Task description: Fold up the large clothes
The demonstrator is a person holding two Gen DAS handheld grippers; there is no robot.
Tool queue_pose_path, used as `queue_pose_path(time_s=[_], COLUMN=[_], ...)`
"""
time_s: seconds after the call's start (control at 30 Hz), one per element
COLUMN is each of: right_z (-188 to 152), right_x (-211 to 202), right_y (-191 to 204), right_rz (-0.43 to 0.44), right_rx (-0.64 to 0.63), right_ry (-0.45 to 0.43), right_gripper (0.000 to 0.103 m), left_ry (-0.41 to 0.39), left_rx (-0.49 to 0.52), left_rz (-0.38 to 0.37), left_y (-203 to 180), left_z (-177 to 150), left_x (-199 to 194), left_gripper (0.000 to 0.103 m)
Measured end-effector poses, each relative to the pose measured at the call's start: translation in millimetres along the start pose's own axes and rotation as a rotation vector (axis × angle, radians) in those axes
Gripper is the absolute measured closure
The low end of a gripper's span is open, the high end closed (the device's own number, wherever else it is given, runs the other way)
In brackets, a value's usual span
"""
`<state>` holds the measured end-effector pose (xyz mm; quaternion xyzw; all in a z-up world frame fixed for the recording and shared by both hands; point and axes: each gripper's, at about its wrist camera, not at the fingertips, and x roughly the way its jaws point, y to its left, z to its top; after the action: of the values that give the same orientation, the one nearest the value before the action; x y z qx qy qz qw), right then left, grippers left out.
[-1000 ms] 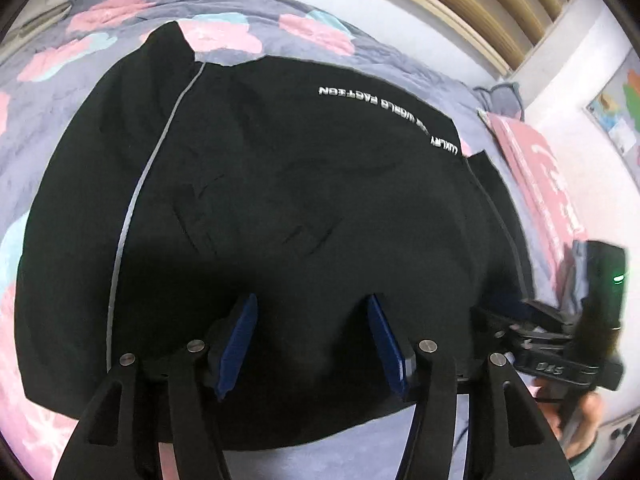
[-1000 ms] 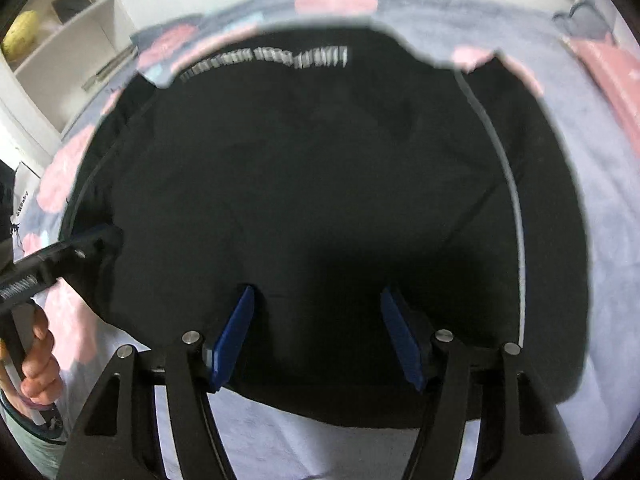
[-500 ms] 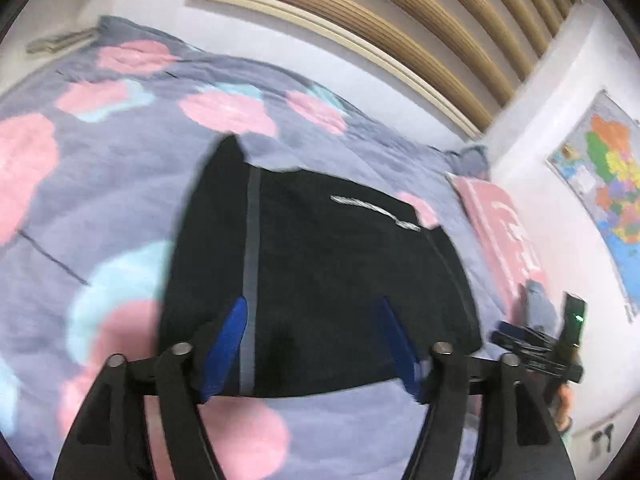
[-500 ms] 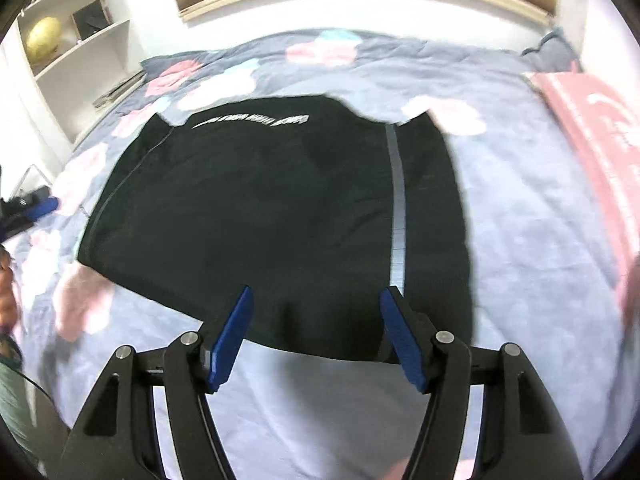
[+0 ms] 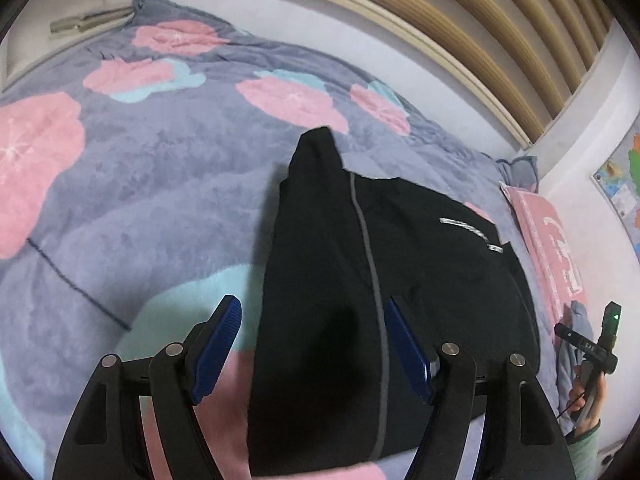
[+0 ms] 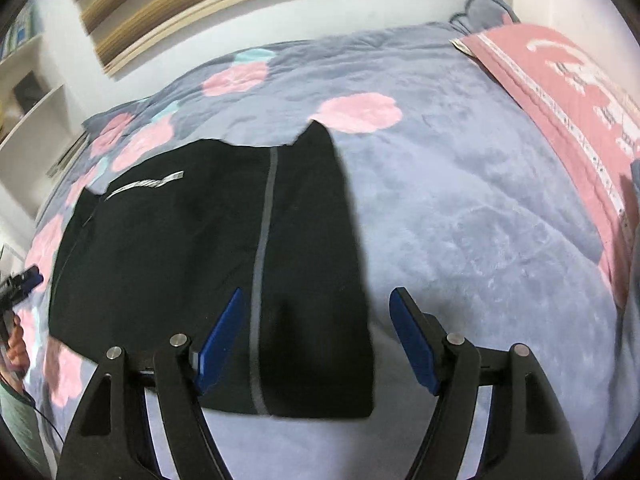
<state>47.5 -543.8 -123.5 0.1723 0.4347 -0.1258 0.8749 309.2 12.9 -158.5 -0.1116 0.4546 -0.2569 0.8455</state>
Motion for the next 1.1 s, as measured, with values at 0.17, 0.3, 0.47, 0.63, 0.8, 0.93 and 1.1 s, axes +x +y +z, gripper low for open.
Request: queue_pose_path(time_s=[0.17, 0.3, 0.47, 0.63, 0.8, 0.93, 1.1], right_z=[15, 21, 26, 30, 30, 30, 32], right_x=[36, 59, 90, 124, 155, 148, 139], right_y=[-19, -27, -24, -31, -46, -37, -24], right_rz=[0.019, 0.093, 0.141, 0.286, 0.433, 0.5, 0.466], right_rx=[0.042, 0.086, 0.083, 0.16, 0.276, 0.238, 0.142], right_ry=[0.017, 0.041, 0.084, 0.145, 0.218, 0.217, 0.206], right_gripper=[0.026, 0.026, 0.026, 0.025, 0.024, 0.053, 0.051], left_ry=[0.053, 0.127, 0.156, 0.266, 0.301, 0.287, 0.293], left_rx=[-0.053, -0.1, -0.147, -0.25, -0.313, -0.292, -0.272], left_rz=[-0.104, -0.187, -0.229, -0.364, -0.397, -0.432, -0.47], left_y=[16, 23, 28, 41, 40, 29, 26], left_z=[7, 9, 11, 13, 19, 20, 18], left_x=[34, 63, 90, 116, 122, 116, 107], left_gripper=[0.028, 0.028, 0.028, 0.028, 0.029, 0.039, 0.041])
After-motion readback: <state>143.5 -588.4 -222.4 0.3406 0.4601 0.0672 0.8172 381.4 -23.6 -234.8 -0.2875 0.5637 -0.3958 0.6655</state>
